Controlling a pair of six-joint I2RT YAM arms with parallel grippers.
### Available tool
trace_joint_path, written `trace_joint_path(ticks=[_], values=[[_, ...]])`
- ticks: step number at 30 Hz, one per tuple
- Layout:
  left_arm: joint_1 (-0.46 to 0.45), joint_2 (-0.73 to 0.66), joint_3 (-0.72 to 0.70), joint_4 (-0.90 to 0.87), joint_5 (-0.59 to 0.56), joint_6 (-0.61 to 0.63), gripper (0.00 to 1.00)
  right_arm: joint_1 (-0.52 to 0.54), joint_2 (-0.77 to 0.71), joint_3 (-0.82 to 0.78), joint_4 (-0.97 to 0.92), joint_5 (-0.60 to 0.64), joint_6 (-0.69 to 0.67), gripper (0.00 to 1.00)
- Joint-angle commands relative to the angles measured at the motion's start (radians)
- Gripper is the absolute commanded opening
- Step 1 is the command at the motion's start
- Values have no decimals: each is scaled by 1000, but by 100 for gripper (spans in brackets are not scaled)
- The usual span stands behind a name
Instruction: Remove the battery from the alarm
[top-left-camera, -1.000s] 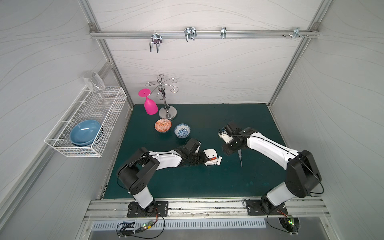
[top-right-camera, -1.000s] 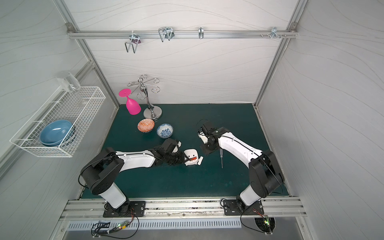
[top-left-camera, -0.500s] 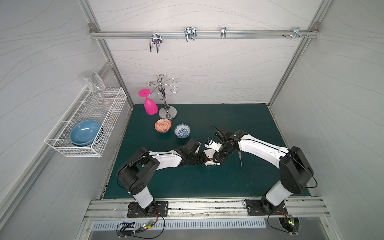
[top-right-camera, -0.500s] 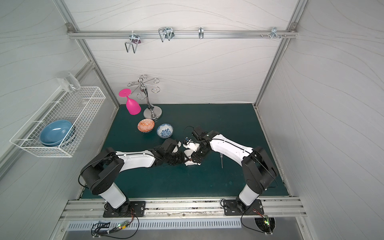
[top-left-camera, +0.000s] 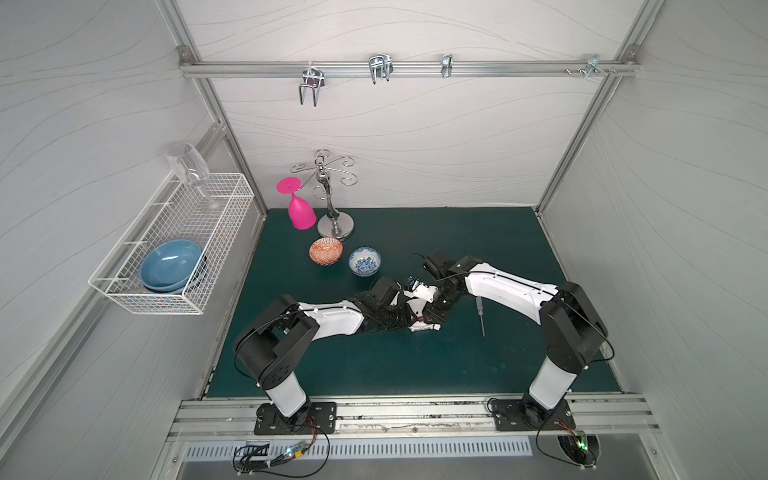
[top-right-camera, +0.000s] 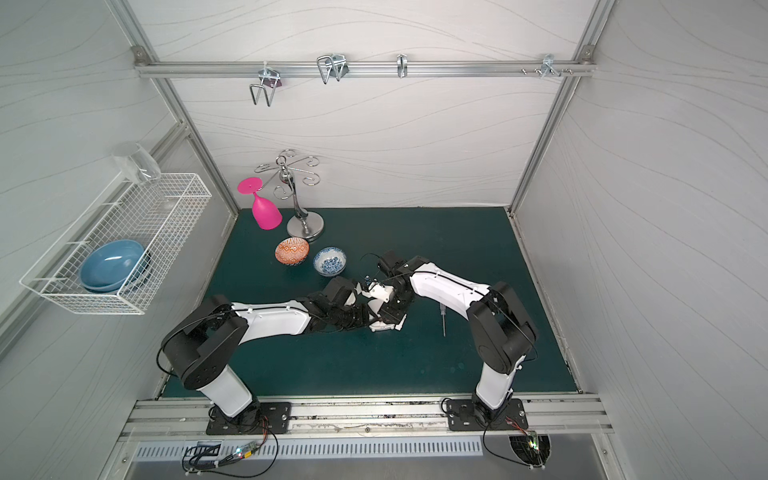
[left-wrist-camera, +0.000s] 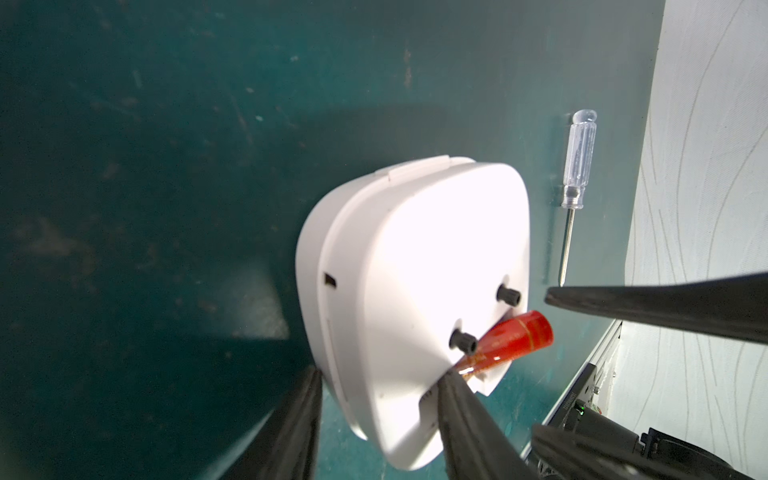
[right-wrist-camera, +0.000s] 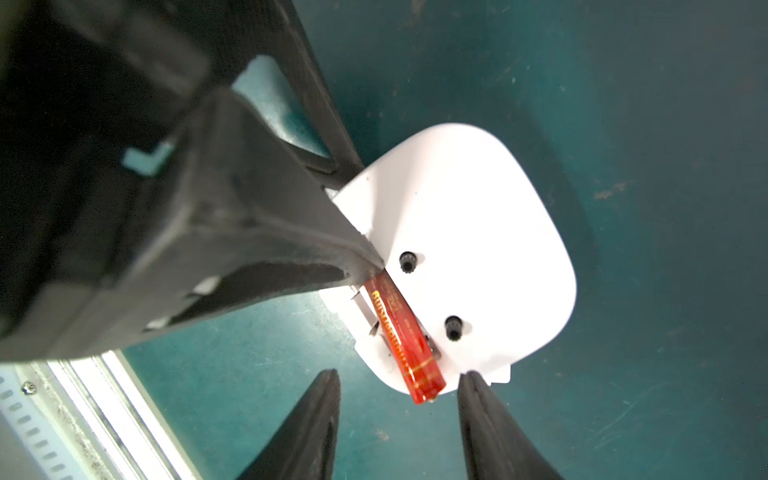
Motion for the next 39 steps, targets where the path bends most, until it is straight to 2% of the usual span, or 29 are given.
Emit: trace_joint_path(ticks=[1,8,12,21,27,32,37,39], values=[[-12,41,-11,-128,-36,24,49,8,23,10,-35,-1,-23,50],[-11,40,-12,-127,-36,24,49,18,47,4,-53,30,-27,48],[-12,37,-15,-127,-36,22,50,21,47,4,-58,41,-28,43],[-9,11,-9,-135,-38,25,54,21,23,14,-71,34,-29,19],[8,-55,-10,-129,-14,36,59,11,-30,19,-77,20,-22,4],[28,-161,-15,-121,2,62,67,-66,-120,17,-79,-11,55,3],[60,-239,-17,-124,10,86,71,-228,-170,-6,-84,16,240,1],[73,-241,-10,-129,18,97,71,-273,-156,-25,-82,75,328,1]])
